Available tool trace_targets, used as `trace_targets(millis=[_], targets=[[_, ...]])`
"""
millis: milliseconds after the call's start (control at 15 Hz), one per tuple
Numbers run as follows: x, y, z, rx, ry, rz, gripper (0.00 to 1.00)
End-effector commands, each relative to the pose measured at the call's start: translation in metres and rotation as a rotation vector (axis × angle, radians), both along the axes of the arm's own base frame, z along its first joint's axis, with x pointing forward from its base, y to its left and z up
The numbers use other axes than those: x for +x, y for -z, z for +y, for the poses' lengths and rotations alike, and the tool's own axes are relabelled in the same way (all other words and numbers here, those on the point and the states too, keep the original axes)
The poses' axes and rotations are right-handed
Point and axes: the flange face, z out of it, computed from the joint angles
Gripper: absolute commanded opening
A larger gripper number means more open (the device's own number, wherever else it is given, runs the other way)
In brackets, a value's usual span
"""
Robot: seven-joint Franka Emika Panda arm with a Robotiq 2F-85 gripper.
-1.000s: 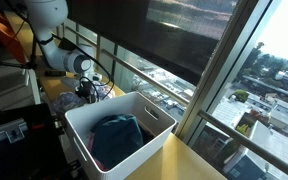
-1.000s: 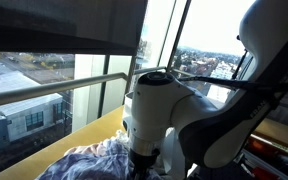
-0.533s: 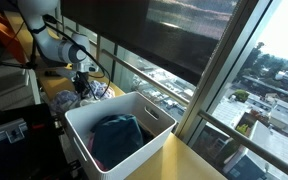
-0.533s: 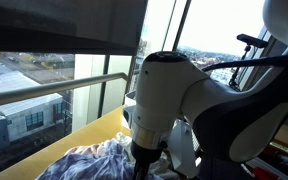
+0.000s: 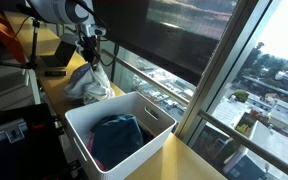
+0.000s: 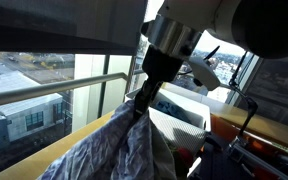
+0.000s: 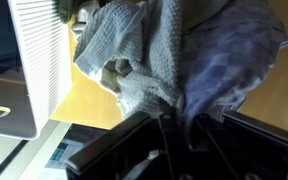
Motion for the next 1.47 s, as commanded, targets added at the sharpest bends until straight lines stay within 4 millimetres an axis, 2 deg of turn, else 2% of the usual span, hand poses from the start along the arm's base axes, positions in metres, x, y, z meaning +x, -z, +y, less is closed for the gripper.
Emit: trace_targets(millis=[0,200,400,600,800,933,1067,1133,1267,1400], targets=[[0.006,-0.093,-0.028,0.029,0.047,-0.12,0.03],[0.011,-0.169,-0.063,0.072,0.108,-0.235,0.03],[0.012,-0.238,-0.109,0.108,0.184,-0.339,0.03],[0.01,-0.299,-0.167,0.141,0.274,-0.413,0.03],[0.001,-0.348,-0.234,0.157,0.348,-0.452,0.03],[-0.004,-0.359,-0.275,0.149,0.391,-0.452,0.03],[-0.006,-0.355,-0.303,0.139,0.435,-0.438,0.03],[-0.007,-0.346,-0.315,0.136,0.453,-0.429,0.03],[-0.008,-0.33,-0.33,0.138,0.484,-0.398,0.03],[-0.005,-0.31,-0.335,0.134,0.503,-0.374,0.03]])
